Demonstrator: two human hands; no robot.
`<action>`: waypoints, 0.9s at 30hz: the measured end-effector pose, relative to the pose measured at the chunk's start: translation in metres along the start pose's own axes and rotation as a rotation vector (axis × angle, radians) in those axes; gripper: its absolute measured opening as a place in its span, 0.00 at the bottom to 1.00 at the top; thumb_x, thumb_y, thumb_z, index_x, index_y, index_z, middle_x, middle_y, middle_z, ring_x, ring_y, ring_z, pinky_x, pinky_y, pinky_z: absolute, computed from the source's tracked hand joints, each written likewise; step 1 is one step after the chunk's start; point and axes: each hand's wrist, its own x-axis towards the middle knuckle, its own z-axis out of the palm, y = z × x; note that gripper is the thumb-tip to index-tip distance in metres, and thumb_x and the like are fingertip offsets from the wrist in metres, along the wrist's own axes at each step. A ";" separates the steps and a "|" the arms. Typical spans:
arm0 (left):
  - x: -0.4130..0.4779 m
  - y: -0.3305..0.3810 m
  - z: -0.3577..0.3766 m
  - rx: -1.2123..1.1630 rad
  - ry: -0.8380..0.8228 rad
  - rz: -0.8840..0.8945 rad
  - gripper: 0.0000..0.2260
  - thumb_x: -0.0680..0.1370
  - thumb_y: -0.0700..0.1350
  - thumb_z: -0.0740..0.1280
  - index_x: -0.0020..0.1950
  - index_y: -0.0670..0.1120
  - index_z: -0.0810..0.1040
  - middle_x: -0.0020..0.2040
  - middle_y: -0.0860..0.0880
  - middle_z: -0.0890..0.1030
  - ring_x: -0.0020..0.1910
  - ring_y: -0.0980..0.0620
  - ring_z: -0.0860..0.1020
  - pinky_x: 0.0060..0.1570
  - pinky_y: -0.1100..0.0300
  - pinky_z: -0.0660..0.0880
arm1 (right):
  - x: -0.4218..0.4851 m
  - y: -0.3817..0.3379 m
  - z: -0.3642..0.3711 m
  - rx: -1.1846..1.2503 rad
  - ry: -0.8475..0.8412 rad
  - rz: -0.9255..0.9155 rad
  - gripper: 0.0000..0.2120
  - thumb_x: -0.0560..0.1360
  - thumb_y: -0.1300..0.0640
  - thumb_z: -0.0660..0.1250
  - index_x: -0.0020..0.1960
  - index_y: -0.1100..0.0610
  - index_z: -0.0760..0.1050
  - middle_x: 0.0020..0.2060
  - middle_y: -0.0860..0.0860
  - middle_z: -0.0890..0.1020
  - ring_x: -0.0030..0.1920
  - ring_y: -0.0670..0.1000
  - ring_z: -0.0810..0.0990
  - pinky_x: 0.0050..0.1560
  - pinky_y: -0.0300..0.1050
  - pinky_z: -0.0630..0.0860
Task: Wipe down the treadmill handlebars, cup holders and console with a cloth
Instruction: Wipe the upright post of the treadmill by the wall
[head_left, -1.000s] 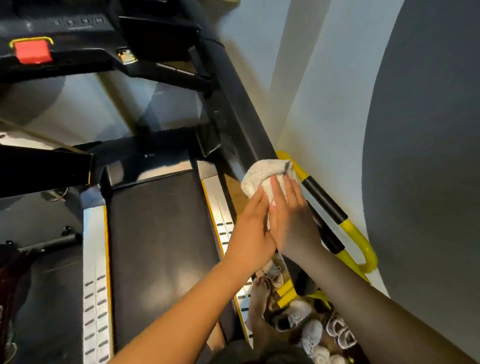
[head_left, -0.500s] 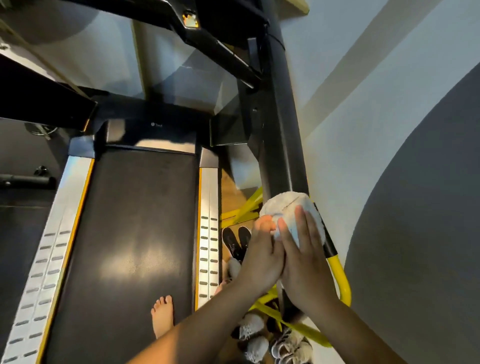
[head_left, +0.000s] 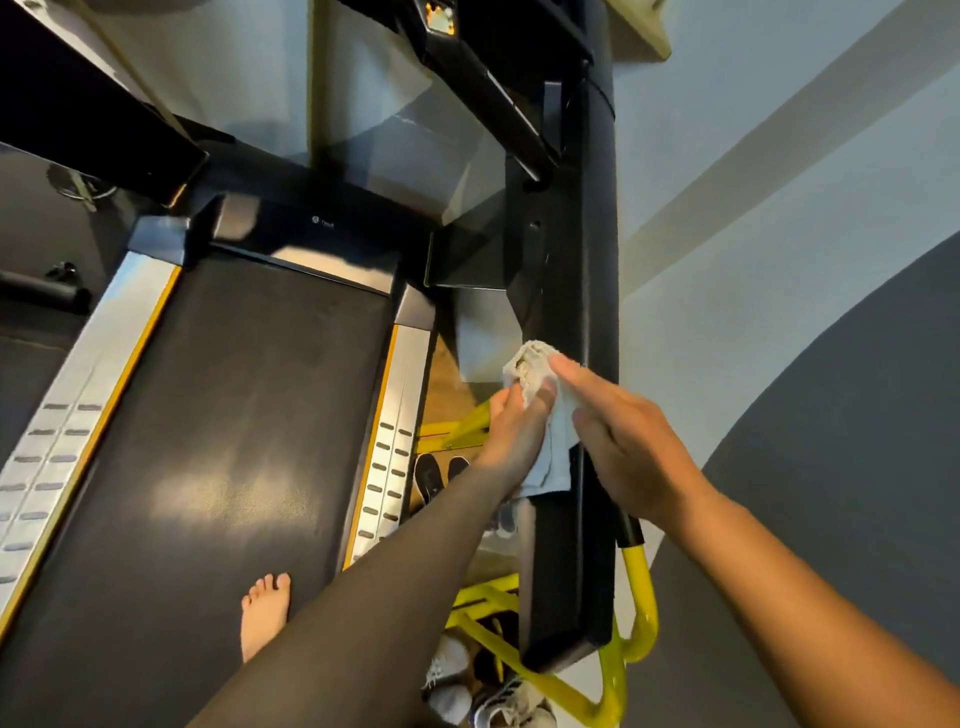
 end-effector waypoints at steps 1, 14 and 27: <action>0.007 0.000 0.001 -0.087 0.016 -0.056 0.43 0.64 0.75 0.62 0.74 0.54 0.64 0.68 0.47 0.73 0.59 0.50 0.78 0.56 0.51 0.77 | 0.005 0.000 -0.008 -0.009 0.045 0.035 0.22 0.83 0.59 0.53 0.75 0.45 0.62 0.72 0.46 0.69 0.70 0.44 0.67 0.71 0.37 0.63; -0.066 -0.022 0.012 0.090 0.036 -0.088 0.31 0.76 0.67 0.54 0.75 0.53 0.60 0.69 0.44 0.68 0.67 0.45 0.70 0.68 0.43 0.68 | -0.037 0.098 -0.005 0.539 0.401 0.391 0.16 0.83 0.54 0.57 0.68 0.46 0.72 0.64 0.43 0.78 0.66 0.45 0.74 0.70 0.53 0.69; 0.011 0.071 0.027 0.346 0.075 0.260 0.35 0.78 0.61 0.62 0.80 0.54 0.50 0.77 0.48 0.62 0.72 0.49 0.65 0.73 0.52 0.60 | -0.100 0.109 0.071 1.185 0.571 0.672 0.08 0.80 0.58 0.63 0.54 0.52 0.81 0.53 0.50 0.85 0.56 0.49 0.82 0.56 0.43 0.79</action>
